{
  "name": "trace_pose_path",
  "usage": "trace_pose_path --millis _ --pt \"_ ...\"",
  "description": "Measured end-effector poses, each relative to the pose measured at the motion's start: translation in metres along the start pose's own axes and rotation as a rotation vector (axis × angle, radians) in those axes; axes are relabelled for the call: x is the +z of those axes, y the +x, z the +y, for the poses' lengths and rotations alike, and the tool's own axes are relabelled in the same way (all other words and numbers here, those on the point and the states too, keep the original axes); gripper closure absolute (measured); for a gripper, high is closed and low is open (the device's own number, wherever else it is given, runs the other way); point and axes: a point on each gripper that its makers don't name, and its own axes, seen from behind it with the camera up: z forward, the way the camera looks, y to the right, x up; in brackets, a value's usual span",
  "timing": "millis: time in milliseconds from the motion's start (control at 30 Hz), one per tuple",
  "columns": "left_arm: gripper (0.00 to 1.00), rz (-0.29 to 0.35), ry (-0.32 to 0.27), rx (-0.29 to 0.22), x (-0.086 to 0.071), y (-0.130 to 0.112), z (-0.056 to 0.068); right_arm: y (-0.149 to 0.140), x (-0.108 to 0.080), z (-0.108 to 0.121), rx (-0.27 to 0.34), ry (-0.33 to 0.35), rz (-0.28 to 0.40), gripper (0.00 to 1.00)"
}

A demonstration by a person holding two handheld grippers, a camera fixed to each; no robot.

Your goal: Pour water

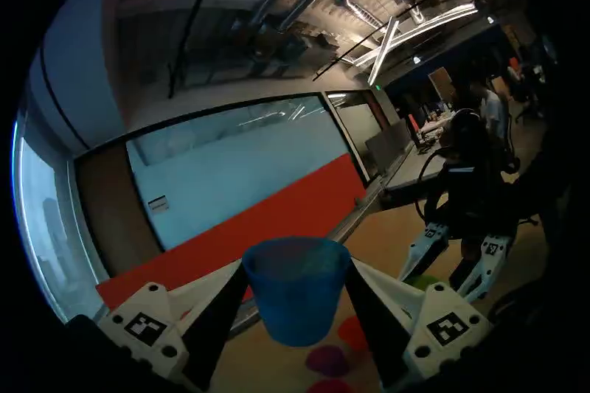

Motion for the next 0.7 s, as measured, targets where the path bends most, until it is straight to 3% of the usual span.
trace_pose_path --millis 367,700 --pt "0.14 -0.010 0.008 0.166 0.003 0.009 0.000 0.001 0.007 -0.010 -0.003 0.029 -0.003 0.08" --pt "0.14 -0.004 0.013 0.275 -0.001 0.014 0.005 -0.001 0.012 -0.017 -0.006 0.049 -0.007 0.08"
